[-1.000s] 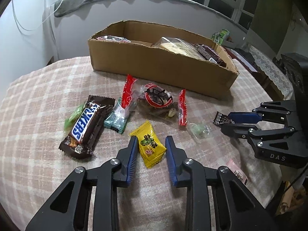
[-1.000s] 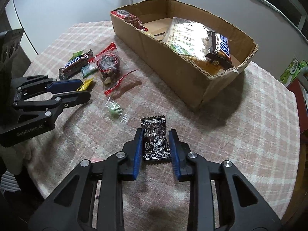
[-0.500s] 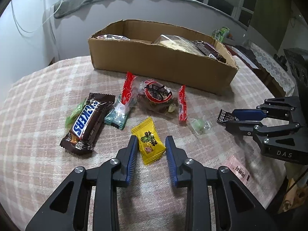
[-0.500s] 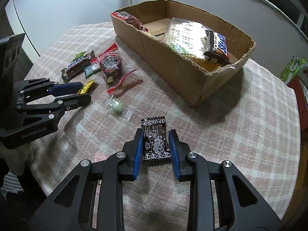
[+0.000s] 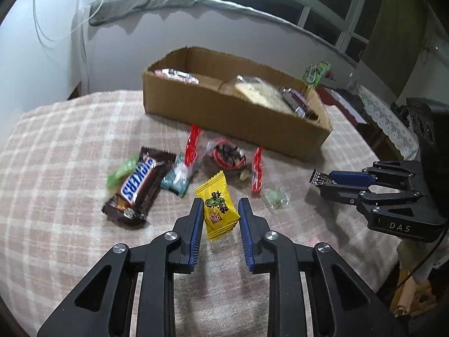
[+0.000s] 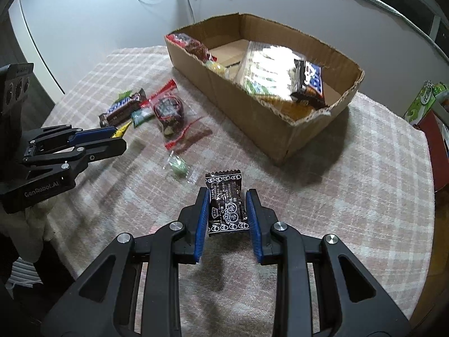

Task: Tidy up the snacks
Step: 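Carry both candies over the box and open both tools, then move both open tools back toward the pink candy and green jelly, then grasp the pink wrapped candy with the right tool while the left grasps the green jelly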

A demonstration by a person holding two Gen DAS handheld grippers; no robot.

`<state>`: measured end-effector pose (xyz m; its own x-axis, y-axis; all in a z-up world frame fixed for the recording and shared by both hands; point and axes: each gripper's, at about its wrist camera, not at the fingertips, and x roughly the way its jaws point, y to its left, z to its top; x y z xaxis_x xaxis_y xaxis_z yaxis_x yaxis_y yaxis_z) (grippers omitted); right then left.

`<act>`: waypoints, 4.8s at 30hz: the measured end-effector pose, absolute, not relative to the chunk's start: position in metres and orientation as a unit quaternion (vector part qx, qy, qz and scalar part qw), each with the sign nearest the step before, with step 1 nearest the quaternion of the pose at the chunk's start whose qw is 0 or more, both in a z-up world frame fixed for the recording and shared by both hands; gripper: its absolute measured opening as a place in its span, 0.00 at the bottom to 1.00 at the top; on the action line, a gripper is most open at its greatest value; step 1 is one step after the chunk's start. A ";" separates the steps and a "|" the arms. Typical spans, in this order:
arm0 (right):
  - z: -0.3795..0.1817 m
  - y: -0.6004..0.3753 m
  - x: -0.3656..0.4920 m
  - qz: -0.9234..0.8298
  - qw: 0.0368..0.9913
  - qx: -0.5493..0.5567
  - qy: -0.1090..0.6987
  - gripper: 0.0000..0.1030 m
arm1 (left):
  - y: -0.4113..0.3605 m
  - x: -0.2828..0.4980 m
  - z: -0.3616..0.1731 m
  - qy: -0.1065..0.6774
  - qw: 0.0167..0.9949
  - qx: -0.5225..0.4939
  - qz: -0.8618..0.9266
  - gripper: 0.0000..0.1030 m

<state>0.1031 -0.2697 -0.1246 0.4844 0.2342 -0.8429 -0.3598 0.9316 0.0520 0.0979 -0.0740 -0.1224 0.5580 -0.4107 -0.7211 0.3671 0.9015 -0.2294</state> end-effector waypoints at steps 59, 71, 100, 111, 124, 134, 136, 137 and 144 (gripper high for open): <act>-0.062 -0.296 0.251 0.137 0.891 -0.036 0.432 0.38 | -0.116 0.235 -0.071 0.387 0.895 -0.024 -0.223 0.29; -0.027 -0.294 0.215 0.139 0.904 -0.039 0.403 0.46 | -0.095 0.201 -0.036 0.352 0.908 -0.034 -0.224 0.32; -0.065 -0.264 0.074 0.175 0.891 -0.050 0.416 0.47 | -0.007 0.089 -0.072 0.355 0.915 -0.070 -0.180 0.32; -0.118 -0.252 0.053 0.180 0.868 -0.048 0.461 0.46 | -0.029 0.080 -0.113 0.398 0.893 -0.052 -0.204 0.32; -0.141 -0.247 0.051 0.196 0.850 -0.053 0.485 0.47 | -0.087 0.095 -0.130 0.428 0.862 -0.009 -0.271 0.32; -0.150 -0.235 0.047 0.197 0.849 -0.082 0.484 0.47 | -0.123 0.110 -0.140 0.442 0.846 0.009 -0.300 0.32; -0.150 -0.233 0.046 0.197 0.849 -0.088 0.482 0.47 | -0.128 0.112 -0.142 0.444 0.843 0.012 -0.302 0.32; -0.150 -0.233 0.046 0.197 0.849 -0.091 0.482 0.46 | -0.131 0.113 -0.142 0.445 0.843 0.014 -0.302 0.32; -0.152 -0.231 0.047 0.193 0.850 -0.111 0.477 0.36 | -0.145 0.116 -0.147 0.443 0.844 0.048 -0.297 0.32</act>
<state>0.0473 -0.2309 -0.1515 0.4702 0.2230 -0.8539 -0.4344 0.9007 -0.0039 0.1161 -0.1448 -0.1469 0.4304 -0.4594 -0.7770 0.5442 0.8188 -0.1827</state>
